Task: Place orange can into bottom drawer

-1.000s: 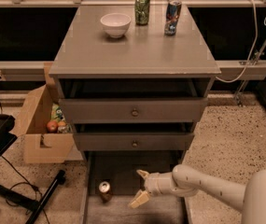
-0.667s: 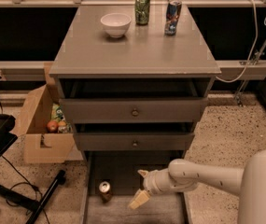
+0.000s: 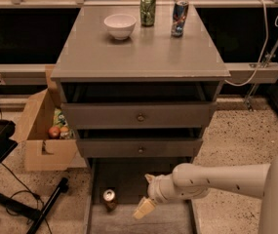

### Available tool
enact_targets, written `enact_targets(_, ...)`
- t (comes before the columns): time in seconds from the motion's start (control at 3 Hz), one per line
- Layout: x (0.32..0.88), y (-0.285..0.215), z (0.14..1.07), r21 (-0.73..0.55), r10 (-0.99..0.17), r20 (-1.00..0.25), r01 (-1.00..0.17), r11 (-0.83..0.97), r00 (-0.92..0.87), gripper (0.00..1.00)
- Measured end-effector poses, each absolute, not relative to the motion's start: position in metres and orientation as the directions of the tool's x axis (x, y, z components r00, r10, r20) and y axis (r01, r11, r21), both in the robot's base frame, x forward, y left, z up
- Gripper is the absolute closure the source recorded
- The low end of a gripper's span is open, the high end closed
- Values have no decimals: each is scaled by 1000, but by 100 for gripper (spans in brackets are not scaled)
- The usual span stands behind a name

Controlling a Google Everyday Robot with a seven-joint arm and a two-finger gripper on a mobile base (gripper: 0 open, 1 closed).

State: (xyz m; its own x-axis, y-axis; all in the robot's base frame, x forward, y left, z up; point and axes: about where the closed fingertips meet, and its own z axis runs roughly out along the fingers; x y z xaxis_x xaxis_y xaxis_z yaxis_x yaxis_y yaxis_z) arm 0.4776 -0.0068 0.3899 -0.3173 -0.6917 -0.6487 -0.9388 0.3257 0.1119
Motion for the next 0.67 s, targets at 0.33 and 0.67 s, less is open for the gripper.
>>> enact_targets(0.33,483,-8,391,96,-705,-638,-940,326,-309,0)
enact_targets(0.67,483,-33,396,51,-753,-579,-936,349,-312,0)
